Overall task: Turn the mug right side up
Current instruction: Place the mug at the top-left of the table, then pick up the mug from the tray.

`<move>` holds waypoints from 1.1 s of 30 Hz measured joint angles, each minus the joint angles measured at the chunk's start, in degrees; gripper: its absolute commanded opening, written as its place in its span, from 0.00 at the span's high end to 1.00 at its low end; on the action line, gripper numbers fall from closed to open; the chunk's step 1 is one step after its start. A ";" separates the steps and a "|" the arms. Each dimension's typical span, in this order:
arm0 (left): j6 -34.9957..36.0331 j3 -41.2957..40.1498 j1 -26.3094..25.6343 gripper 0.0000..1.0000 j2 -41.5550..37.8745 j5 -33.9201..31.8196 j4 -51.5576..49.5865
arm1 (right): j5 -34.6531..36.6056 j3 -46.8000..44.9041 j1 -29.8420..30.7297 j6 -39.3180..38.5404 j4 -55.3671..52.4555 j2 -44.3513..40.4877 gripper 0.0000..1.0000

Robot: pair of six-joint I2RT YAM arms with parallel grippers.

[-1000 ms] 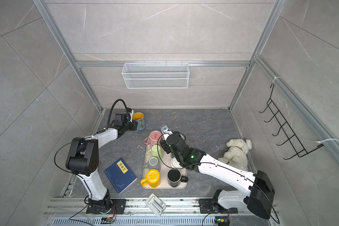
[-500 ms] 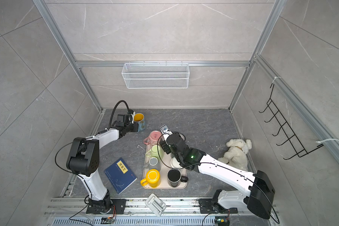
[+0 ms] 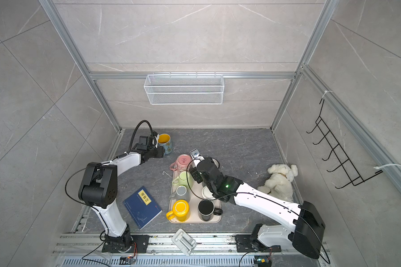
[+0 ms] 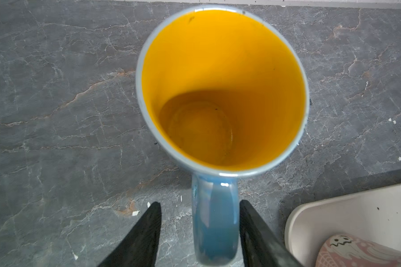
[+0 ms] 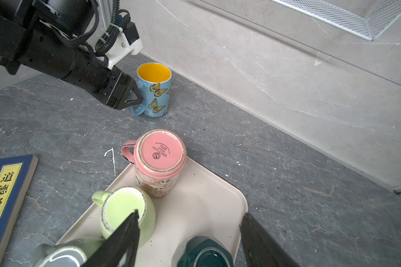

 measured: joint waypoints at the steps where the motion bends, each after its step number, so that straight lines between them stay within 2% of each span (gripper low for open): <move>1: -0.09 -0.15 0.00 0.41 -0.42 0.02 -0.17 | -0.04 0.00 0.00 0.04 0.02 0.00 0.29; 7: -0.87 -1.49 -1.95 0.40 -7.32 -0.15 -3.39 | -0.24 -0.74 0.00 0.26 0.00 -0.61 0.28; 12: -4.28 -0.74 -8.66 0.40 -15.32 -0.68 -9.11 | -0.26 -0.28 0.00 1.88 -1.55 -0.59 0.26; 15: -11.41 1.01 -12.33 0.41 -18.01 0.83 -13.73 | -0.15 3.50 0.00 3.63 -6.36 0.66 0.26; 18: -21.20 0.85 -13.00 0.43 -19.58 3.21 -16.85 | 0.00 7.72 0.00 5.01 -9.77 1.81 0.25; 26: -49.31 -14.99 -12.31 0.44 -29.05 5.27 -14.73 | -0.26 10.01 0.00 8.07 -13.97 1.70 0.24; 28: -55.58 -16.44 -12.33 0.44 -30.60 5.25 -14.64 | -0.46 10.01 0.00 8.76 -14.47 1.64 0.24; 33: -66.29 -16.68 -12.41 0.45 -30.97 5.55 -11.82 | -0.85 10.01 0.00 9.42 -14.60 1.64 0.24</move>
